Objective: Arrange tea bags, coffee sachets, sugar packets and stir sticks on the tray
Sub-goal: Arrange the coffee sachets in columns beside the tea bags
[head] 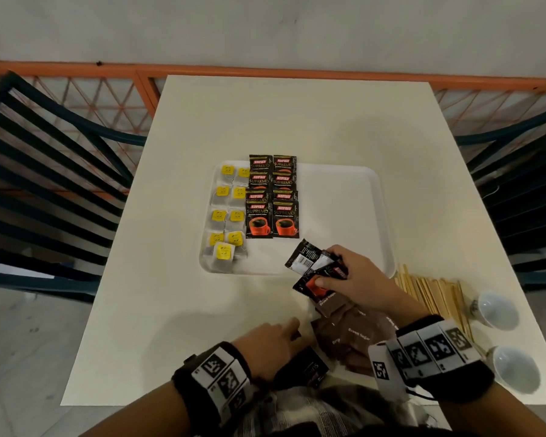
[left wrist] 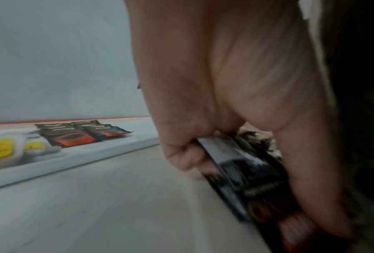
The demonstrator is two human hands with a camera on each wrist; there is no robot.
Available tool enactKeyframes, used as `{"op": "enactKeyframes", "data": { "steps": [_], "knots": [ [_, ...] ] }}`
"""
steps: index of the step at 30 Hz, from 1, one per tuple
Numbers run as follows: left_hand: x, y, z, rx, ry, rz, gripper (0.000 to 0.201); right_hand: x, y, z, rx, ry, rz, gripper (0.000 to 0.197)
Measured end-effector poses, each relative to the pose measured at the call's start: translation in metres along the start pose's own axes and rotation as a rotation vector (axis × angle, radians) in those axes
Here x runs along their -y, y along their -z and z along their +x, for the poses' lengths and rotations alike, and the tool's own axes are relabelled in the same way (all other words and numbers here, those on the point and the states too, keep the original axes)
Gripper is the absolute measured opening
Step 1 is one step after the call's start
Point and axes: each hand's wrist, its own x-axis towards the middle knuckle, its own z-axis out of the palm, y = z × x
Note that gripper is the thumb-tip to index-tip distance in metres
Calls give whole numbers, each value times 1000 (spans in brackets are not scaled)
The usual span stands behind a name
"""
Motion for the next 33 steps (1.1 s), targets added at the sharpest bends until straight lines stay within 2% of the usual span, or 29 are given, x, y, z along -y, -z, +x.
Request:
{"op": "enactKeyframes", "data": {
  "steps": [3,6,8,11,14,16,19,22,25,27,30,33],
  "knots": [
    [10,-7,-6,-20,-25,120,37,-5,-6,-2,-8,2,16,35],
    [20,-7,-11,-46,63,189,37,-7,-8,-3,-13,0,29,35],
    [24,-6,-14,-73,117,-2,35,-8,-8,-3,-30,-1,46,33],
    [38,-10,-21,-249,195,-363,27,-8,-6,-4,-65,-12,99,33],
    [55,-9,-33,-351,318,-795,38,-1,-5,-5,-51,-12,172,33],
    [64,-5,-39,-422,358,-1014,49,7,-5,-6,27,-13,278,36],
    [65,6,-47,-497,297,-1228,68,21,-9,-6,203,-26,321,41],
    [56,18,-50,-487,169,-1375,76,28,-20,0,283,-7,351,33],
    [44,31,-52,-440,44,-1417,58,33,-30,3,321,-34,543,29],
    [42,35,-55,-413,26,-1390,52,35,-32,5,343,-50,600,32],
    [50,29,-61,-443,112,-1361,40,33,-32,7,284,-70,576,29],
    [62,24,-68,-590,294,-1416,20,29,-28,7,177,-84,541,29]
  ]
}}
